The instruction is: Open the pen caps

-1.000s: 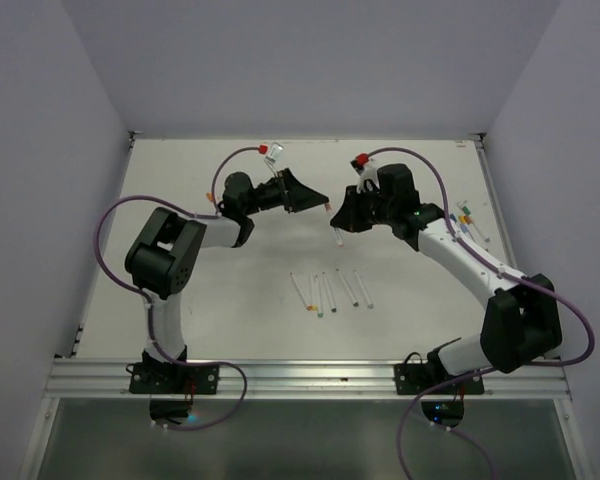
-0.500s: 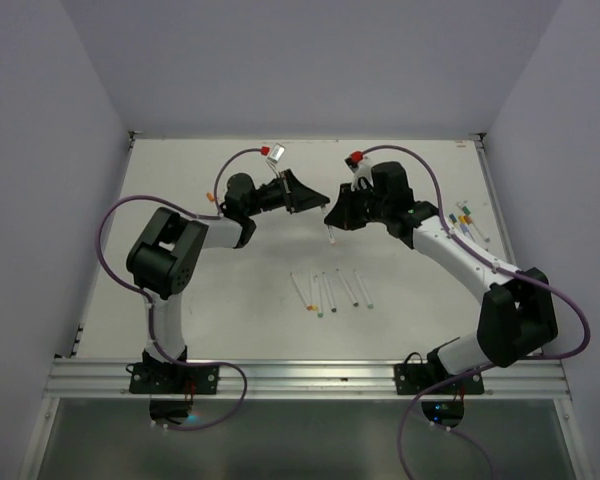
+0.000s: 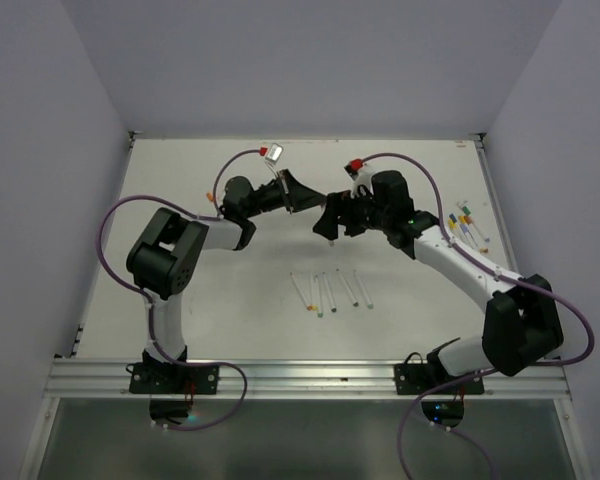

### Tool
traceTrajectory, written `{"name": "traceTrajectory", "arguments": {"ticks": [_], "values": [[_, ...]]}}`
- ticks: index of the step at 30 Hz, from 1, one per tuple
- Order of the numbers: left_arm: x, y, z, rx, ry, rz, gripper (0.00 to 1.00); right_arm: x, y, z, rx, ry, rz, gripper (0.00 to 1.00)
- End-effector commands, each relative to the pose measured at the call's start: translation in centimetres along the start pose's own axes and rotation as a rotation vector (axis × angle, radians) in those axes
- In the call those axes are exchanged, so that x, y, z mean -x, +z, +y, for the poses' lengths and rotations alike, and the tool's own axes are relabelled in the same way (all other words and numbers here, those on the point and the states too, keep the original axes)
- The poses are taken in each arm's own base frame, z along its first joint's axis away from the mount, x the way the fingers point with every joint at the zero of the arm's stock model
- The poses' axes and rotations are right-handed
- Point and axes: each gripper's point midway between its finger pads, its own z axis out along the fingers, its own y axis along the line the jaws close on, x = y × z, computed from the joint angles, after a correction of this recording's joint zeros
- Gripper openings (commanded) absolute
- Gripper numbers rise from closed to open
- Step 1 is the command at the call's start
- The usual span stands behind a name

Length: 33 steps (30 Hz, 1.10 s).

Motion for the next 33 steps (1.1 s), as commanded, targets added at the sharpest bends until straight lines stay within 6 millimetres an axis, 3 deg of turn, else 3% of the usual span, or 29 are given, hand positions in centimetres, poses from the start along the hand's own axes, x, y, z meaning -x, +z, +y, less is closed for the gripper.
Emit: {"name": "traceTrajectory", "arguments": {"ticks": [1,3,4,6,7,9,13,15,16,17,19,22,25,27,28,33], "values": [[1.4,-0.1,-4.0,-0.101,0.027,-0.055,0.0,1.7,-0.7,1.1,0.034,-0.044,-0.101,0.87],[1.3,-0.3,-4.2,-0.121,0.015,-0.07,0.0,2.0,-0.7,1.3,0.041,-0.045,-0.125,0.8],[1.5,-0.3,-4.3,-0.125,-0.01,-0.085,0.0,2.0,-0.6,1.4,0.048,-0.042,-0.121,0.57],[1.8,-0.5,-4.8,-0.155,-0.012,-0.118,0.0,2.4,-0.2,1.9,0.078,-0.05,-0.131,0.33],[2.0,-0.6,-5.0,-0.164,-0.035,-0.132,0.0,2.3,-0.1,1.9,0.081,-0.05,-0.134,0.14],[2.2,-0.6,-5.2,-0.18,-0.035,-0.144,0.0,2.8,0.0,2.0,0.078,-0.057,-0.156,0.0],[2.9,-0.8,-4.7,-0.129,-0.044,-0.198,0.0,3.6,0.4,2.4,0.083,-0.029,-0.158,0.0],[4.0,-0.5,-5.0,-0.124,0.006,-0.214,0.0,1.9,0.6,2.5,0.052,-0.017,-0.091,0.0],[5.0,-0.5,-4.1,-0.077,0.026,-0.239,0.0,1.0,0.7,2.0,0.01,-0.01,-0.075,0.0],[5.9,-0.5,-3.7,-0.061,0.036,-0.255,0.0,0.3,0.6,2.6,0.015,-0.019,-0.067,0.0],[9.4,-1.4,-3.8,-0.059,0.073,-0.348,0.0,-2.2,0.6,2.2,-0.013,0.017,-0.043,0.0],[13.8,-2.5,-3.2,-0.008,0.113,-0.436,0.0,-3.8,0.3,3.0,0.0,0.025,-0.028,0.0],[17.0,-3.4,-3.5,0.005,0.191,-0.466,0.0,-6.2,-0.5,2.4,-0.037,0.033,0.028,0.0],[18.4,-3.6,-3.0,0.036,0.199,-0.468,0.0,-6.5,-1.4,2.7,-0.033,0.051,0.008,0.0],[19.0,-4.2,-1.9,0.051,0.185,-0.469,0.0,-7.5,-1.7,2.2,-0.044,0.062,0.018,0.0],[20.4,-5.7,-0.5,0.066,0.162,-0.491,0.0,-9.5,-2.4,1.4,-0.073,0.082,0.05,0.0]]}}
